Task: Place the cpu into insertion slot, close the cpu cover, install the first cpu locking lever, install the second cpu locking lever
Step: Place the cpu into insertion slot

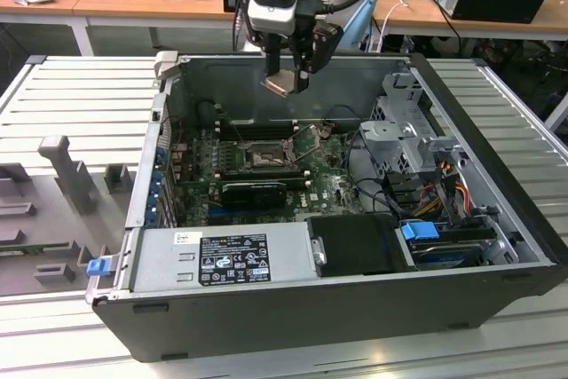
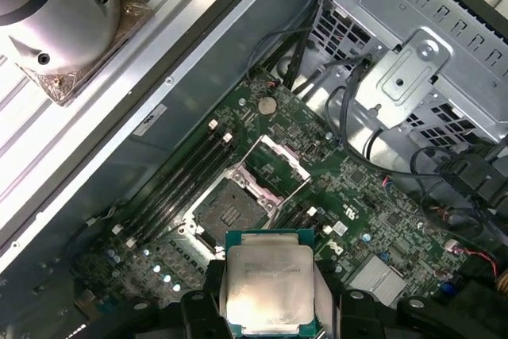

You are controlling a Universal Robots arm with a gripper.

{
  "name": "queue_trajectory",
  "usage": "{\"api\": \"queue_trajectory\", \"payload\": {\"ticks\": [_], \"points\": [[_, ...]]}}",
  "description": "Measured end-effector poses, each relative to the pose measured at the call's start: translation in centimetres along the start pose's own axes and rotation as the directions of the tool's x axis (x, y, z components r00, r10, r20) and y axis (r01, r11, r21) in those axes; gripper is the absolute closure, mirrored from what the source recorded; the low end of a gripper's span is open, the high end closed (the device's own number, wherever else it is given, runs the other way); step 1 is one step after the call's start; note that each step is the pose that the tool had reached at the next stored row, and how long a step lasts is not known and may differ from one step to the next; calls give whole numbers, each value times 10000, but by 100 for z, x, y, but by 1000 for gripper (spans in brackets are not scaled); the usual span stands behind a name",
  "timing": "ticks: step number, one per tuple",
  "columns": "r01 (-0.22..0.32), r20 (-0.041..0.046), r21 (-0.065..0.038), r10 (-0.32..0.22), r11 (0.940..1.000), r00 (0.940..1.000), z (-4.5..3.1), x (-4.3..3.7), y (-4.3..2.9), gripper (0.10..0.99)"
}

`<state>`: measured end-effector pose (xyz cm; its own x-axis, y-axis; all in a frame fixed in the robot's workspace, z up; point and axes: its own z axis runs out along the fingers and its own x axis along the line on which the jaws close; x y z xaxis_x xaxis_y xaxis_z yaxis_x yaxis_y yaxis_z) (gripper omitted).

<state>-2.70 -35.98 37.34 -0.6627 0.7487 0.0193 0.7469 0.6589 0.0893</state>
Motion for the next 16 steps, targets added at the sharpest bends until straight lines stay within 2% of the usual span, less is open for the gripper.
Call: {"api": "queue_trajectory", "payload": {"ticks": [9, 16], "points": [[-598, 55, -12, 598, 9982, 9982, 1, 0, 0, 557], [-1353, 121, -34, 1353, 9908, 9907, 3, 0, 0, 557]]}}
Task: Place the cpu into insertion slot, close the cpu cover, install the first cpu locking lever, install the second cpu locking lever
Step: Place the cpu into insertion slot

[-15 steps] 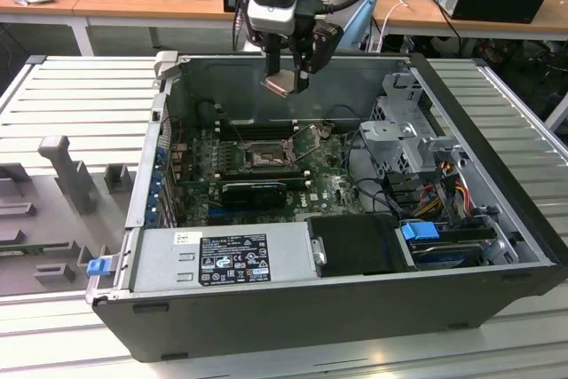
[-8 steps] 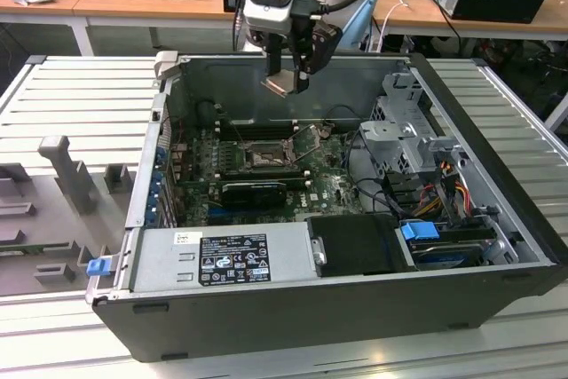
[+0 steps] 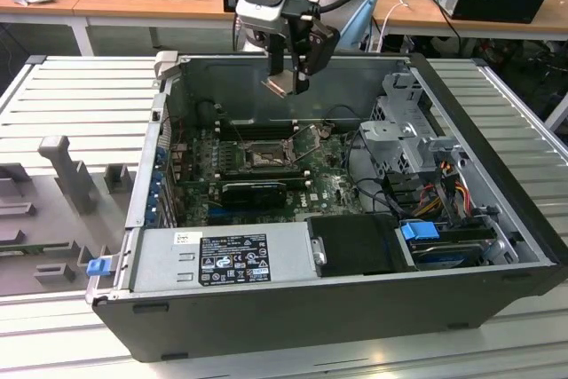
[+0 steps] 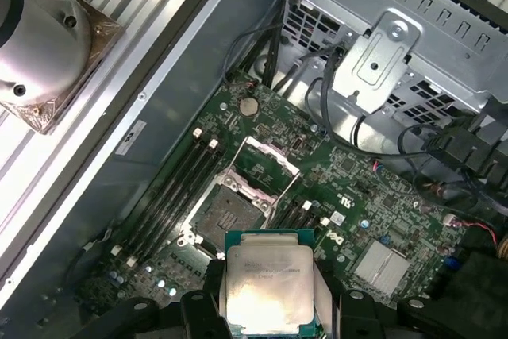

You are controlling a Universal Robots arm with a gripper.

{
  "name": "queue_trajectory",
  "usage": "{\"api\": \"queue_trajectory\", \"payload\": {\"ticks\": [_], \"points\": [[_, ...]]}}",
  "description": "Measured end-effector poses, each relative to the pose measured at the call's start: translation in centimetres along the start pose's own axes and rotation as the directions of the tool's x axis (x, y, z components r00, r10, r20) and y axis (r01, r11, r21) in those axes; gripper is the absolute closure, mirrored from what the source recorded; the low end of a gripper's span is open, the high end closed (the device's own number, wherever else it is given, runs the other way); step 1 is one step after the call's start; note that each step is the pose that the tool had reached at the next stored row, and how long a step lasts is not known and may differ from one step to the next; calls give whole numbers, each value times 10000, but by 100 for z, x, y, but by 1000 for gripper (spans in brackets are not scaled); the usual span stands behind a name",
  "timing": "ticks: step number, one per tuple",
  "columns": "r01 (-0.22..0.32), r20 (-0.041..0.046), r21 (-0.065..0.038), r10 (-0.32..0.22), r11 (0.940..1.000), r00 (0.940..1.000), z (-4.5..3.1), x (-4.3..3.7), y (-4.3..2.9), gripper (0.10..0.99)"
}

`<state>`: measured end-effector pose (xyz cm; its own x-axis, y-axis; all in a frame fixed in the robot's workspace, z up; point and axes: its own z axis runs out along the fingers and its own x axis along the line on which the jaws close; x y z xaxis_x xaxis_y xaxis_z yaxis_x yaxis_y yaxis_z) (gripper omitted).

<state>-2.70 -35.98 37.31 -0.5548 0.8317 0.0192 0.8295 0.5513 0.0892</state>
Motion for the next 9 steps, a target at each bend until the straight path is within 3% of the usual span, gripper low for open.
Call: {"api": "queue_trajectory", "payload": {"ticks": [9], "points": [[-434, 38, -9, 434, 9991, 9991, 1, 0, 0, 557]]}}
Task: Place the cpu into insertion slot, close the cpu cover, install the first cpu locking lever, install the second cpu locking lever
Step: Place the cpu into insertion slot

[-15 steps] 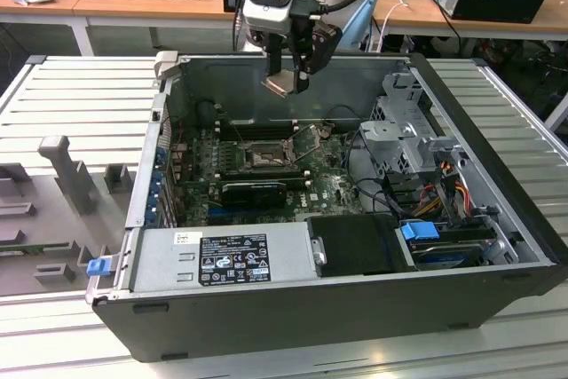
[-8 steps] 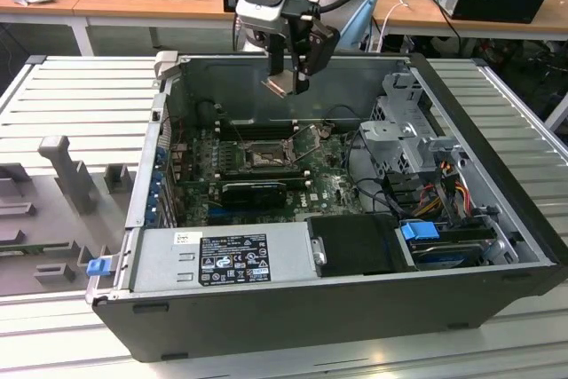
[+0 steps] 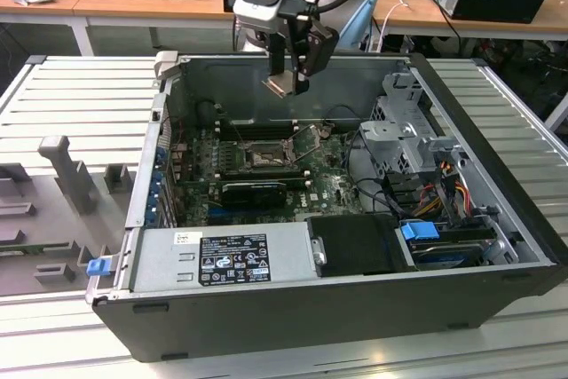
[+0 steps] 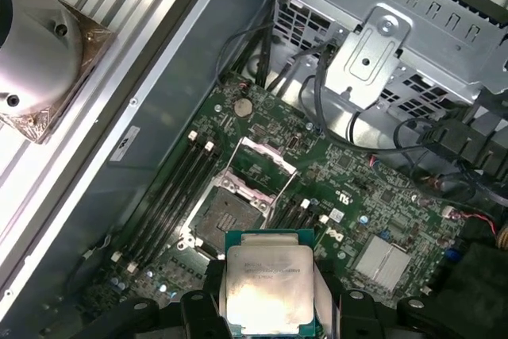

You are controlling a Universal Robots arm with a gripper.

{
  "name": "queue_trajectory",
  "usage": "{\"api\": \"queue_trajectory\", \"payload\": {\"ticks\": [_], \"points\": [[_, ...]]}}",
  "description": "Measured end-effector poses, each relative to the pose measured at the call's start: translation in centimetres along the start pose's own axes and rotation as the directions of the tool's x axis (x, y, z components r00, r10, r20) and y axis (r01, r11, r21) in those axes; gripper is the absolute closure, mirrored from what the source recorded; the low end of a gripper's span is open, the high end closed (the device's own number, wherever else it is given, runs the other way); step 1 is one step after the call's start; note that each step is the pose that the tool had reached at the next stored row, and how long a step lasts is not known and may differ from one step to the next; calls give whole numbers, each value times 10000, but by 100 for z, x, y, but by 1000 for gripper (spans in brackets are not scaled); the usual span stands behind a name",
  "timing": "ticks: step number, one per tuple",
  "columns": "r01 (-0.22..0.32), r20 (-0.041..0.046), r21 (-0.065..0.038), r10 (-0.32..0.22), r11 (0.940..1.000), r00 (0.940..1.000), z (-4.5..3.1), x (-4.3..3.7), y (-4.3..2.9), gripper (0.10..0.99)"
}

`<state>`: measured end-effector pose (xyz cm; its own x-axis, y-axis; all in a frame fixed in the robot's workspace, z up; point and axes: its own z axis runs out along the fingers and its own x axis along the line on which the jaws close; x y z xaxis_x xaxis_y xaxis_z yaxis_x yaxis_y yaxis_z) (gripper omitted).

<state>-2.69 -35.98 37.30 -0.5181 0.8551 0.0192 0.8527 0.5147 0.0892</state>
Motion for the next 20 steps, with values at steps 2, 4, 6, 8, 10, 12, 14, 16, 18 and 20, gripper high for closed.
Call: {"api": "queue_trajectory", "payload": {"ticks": [2, 4, 6, 8, 10, 12, 14, 16, 18, 20], "points": [[-149, 14, -3, 149, 9999, 9999, 0, 0, 0, 557], [-317, 28, -6, 317, 9995, 9995, 0, 0, 0, 557], [-448, 40, -9, 448, 9990, 9990, 0, 0, 0, 557], [-584, 52, -13, 584, 9983, 9983, 2, 0, 0, 557], [-868, 77, -20, 868, 9962, 9962, 3, 0, 0, 557], [-1041, 92, -25, 1041, 9946, 9945, 4, 0, -1, 557], [-1264, 112, -31, 1264, 9920, 9919, 5, 0, -1, 557], [-1498, 132, -39, 1498, 9887, 9886, 6, 0, -1, 557], [-1815, 160, -49, 1816, 9834, 9833, 7, 0, -1, 557], [-2030, 177, -58, 2031, 9792, 9790, 8, 0, -1, 557]]}}
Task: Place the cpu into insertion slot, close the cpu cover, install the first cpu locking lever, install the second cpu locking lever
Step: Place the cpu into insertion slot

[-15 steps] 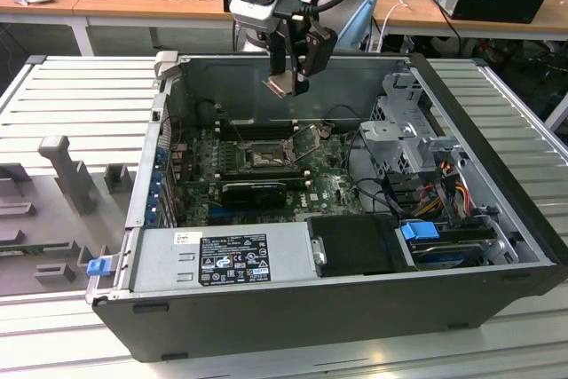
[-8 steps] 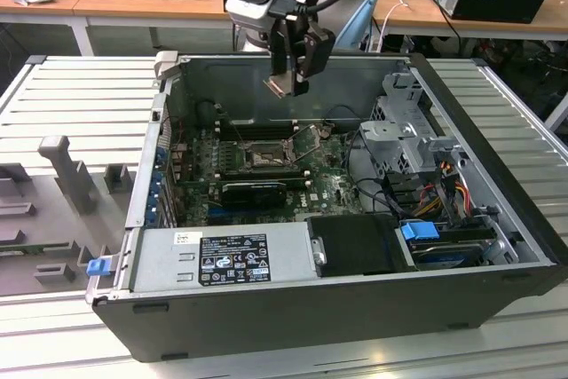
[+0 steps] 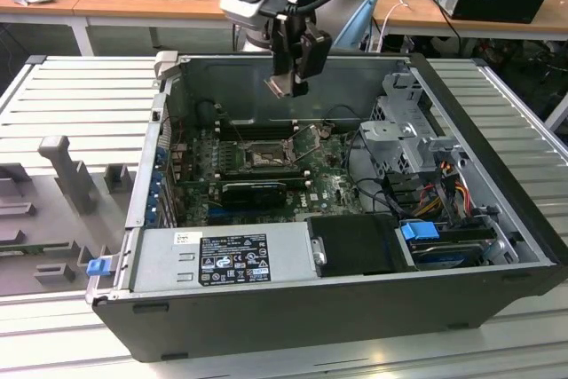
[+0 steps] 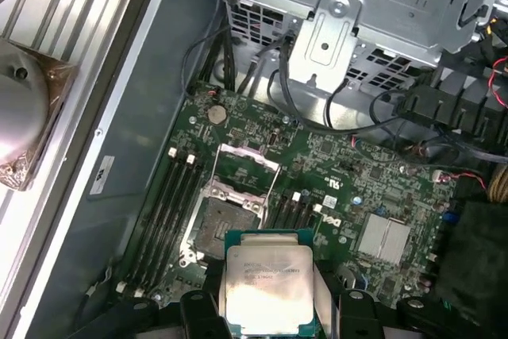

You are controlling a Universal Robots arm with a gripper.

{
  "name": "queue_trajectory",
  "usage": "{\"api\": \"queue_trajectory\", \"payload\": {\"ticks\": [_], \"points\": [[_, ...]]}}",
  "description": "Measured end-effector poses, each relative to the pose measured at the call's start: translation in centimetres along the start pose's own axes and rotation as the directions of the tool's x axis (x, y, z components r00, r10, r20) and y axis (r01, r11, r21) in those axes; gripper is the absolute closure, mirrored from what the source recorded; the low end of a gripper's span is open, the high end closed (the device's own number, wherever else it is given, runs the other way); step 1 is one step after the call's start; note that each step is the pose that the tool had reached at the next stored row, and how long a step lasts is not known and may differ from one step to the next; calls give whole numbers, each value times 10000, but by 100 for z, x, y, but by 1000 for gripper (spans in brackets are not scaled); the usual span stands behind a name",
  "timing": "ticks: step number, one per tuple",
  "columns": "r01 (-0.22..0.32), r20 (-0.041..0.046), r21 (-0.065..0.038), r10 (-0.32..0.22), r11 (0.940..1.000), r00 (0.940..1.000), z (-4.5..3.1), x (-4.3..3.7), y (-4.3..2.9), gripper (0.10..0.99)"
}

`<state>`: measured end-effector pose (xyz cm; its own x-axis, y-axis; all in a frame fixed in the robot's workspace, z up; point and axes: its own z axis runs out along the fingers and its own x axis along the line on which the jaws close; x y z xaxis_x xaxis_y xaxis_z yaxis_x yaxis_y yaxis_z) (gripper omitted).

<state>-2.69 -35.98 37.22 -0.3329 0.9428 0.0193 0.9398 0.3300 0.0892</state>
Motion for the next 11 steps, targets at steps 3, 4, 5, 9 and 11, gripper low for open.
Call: {"api": "queue_trajectory", "payload": {"ticks": [3, 4, 5, 9, 11], "points": [[-377, 34, -7, 377, 9993, 9993, 1, 0, 0, 557], [-467, 42, -10, 467, 9989, 9989, 2, 0, 0, 557], [-542, 48, -12, 542, 9985, 9985, 3, 0, 0, 557], [-979, 87, -23, 980, 9952, 9952, 4, 0, -1, 557], [-1172, 104, -28, 1172, 9931, 9930, 4, 0, 0, 557]]}}
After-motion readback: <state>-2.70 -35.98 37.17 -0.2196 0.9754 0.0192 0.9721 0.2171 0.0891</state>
